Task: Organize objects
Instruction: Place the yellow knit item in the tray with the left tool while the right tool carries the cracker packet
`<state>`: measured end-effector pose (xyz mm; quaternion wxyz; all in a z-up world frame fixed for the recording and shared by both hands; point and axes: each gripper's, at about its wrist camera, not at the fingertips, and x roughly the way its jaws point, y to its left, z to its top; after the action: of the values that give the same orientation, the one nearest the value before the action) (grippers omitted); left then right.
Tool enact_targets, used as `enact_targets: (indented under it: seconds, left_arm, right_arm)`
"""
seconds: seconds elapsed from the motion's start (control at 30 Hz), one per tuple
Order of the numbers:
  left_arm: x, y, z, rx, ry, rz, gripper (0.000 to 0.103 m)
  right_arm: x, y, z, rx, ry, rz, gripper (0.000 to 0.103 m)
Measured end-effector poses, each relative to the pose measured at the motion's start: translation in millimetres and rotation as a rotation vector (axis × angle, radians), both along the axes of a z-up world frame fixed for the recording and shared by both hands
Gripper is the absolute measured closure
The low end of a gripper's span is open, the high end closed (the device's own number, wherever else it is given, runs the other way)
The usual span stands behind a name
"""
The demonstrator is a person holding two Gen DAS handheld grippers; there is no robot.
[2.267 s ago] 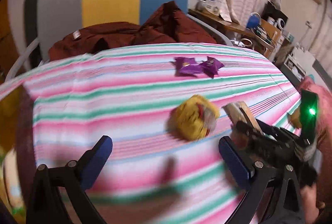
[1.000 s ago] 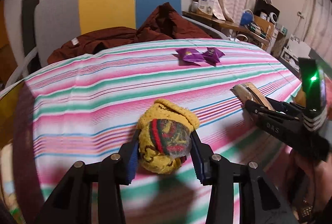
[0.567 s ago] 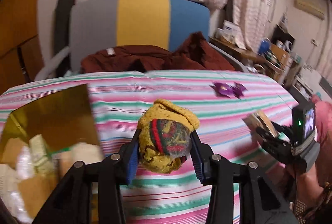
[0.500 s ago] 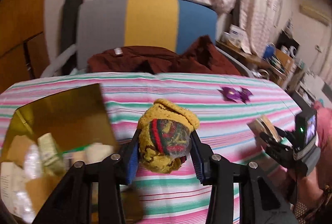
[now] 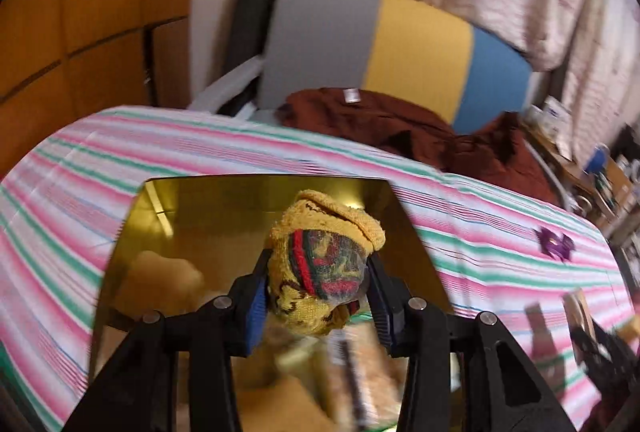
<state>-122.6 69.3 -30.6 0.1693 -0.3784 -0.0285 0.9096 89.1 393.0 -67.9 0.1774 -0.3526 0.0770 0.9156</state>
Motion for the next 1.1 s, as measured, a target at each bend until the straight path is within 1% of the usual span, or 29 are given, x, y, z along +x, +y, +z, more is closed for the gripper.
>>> enact_targets:
  seconds: [0.1, 0.2, 0.23, 0.3, 0.47, 0.53, 0.57, 0.6, 0.63, 0.7, 0.8, 0.87, 1.0, 1.1]
  left_arm:
    - [-23, -16, -9, -0.023, -0.053, 0.047, 0.058]
    - [-48, -31, -21, -0.005, -0.132, 0.086, 0.058]
    - [-55, -36, -25, 0.014, -0.156, 0.098, 0.058]
    - [-63, -43, -30, 0.032, -0.19, 0.117, 0.058]
    - [-76, -55, -41, 0.041, -0.217, 0.141, 0.057]
    - [-82, -57, -44, 0.051, -0.225, 0.155, 0.054]
    - [-85, -59, -45, 0.058, -0.226, 0.165, 0.053]
    - [-86, -62, -45, 0.065, -0.224, 0.176, 0.047]
    - [-87, -62, -45, 0.068, -0.221, 0.184, 0.034]
    - [-84, -67, -41, 0.07, -0.205, 0.211, 0.021]
    - [-73, -72, -32, 0.104, -0.18, 0.217, 0.016]
    - [-60, -74, -25, 0.106, -0.155, 0.227, 0.012]
    - [-32, -80, -12, 0.079, -0.092, 0.279, 0.001]
    - [-6, -83, -6, 0.047, -0.057, 0.292, 0.0]
  right_arm:
    - [-9, -34, 11, -0.024, 0.021, 0.079, 0.055]
    - [-18, -65, 22, -0.023, 0.039, 0.149, 0.055]
    - [-20, -73, 26, -0.021, 0.043, 0.166, 0.055]
    - [-22, -92, 33, -0.01, 0.056, 0.202, 0.055]
    - [-29, -119, 45, -0.002, 0.068, 0.269, 0.055]
    - [-32, -124, 48, -0.008, 0.07, 0.283, 0.055]
    - [-33, -127, 49, -0.012, 0.07, 0.289, 0.055]
    - [-35, -130, 50, -0.018, 0.069, 0.294, 0.055]
    - [-36, -132, 51, -0.024, 0.07, 0.298, 0.055]
    - [-38, -135, 51, -0.037, 0.07, 0.309, 0.055]
    - [-45, -141, 51, -0.059, 0.062, 0.33, 0.055]
    - [-49, -147, 52, -0.073, 0.058, 0.344, 0.055]
    - [-67, -157, 51, -0.13, 0.04, 0.379, 0.055]
    - [-89, -165, 50, -0.185, 0.001, 0.408, 0.055]
